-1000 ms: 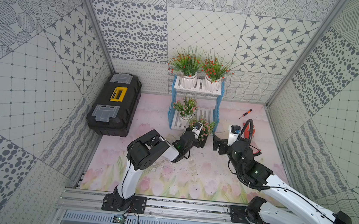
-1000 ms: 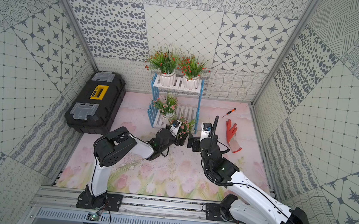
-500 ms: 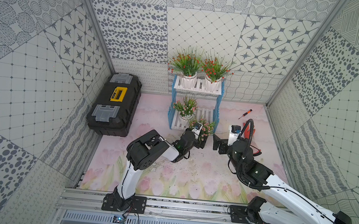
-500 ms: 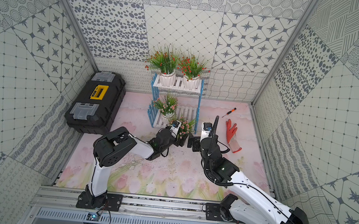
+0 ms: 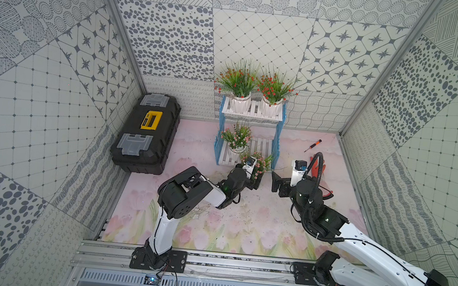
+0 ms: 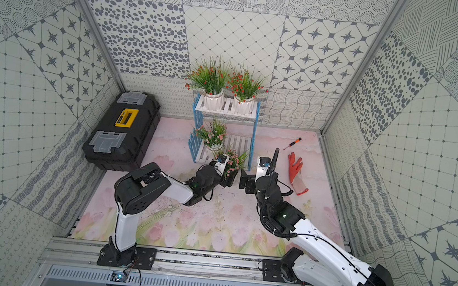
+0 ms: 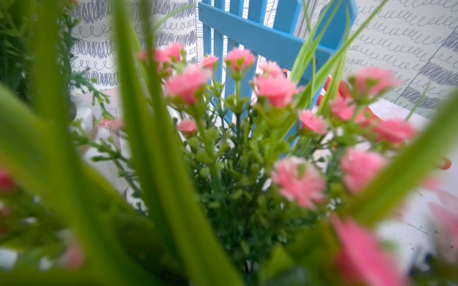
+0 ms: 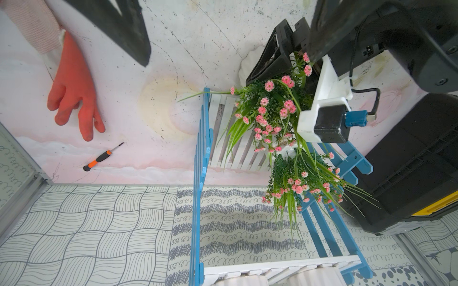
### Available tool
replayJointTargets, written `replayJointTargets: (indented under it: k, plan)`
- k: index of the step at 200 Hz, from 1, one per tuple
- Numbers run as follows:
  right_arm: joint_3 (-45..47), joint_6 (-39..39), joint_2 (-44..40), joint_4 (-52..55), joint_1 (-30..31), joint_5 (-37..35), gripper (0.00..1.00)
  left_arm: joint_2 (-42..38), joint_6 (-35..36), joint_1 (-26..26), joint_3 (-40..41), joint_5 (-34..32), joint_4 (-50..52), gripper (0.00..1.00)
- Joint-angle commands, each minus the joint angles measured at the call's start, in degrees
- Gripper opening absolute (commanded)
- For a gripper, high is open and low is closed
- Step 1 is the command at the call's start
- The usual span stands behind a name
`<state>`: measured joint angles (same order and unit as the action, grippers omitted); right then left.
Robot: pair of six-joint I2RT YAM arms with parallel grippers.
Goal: Place the baby's breath potted plants on the rack by color
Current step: Pick up the baby's breath potted plant from the center of the board.
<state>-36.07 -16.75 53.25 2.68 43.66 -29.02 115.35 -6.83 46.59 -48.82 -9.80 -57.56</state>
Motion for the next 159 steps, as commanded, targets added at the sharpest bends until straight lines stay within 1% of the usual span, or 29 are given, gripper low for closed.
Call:
replayJointTargets:
  k: [1,52,88,159]
  plan:
    - [0.6,-0.6,-0.1,-2.6,-0.3,-0.2,0.98,-1.1,-0.3,0.3,0.8,0.4,1.2,0.75]
    - [0.9,-0.5,-0.4,-2.6,-0.3,-0.3,0.98,-2.4,0.3,0.6,0.1,1.0,1.8,0.7]
    - [1.1,-0.4,-0.9,-2.6,-0.4,-0.4,0.98,-4.0,0.4,0.7,-0.8,1.2,3.9,0.69]
    - [1.9,0.3,-2.3,-2.3,-0.9,-1.0,0.98,-5.4,1.2,1.0,-0.9,1.6,4.2,0.66]
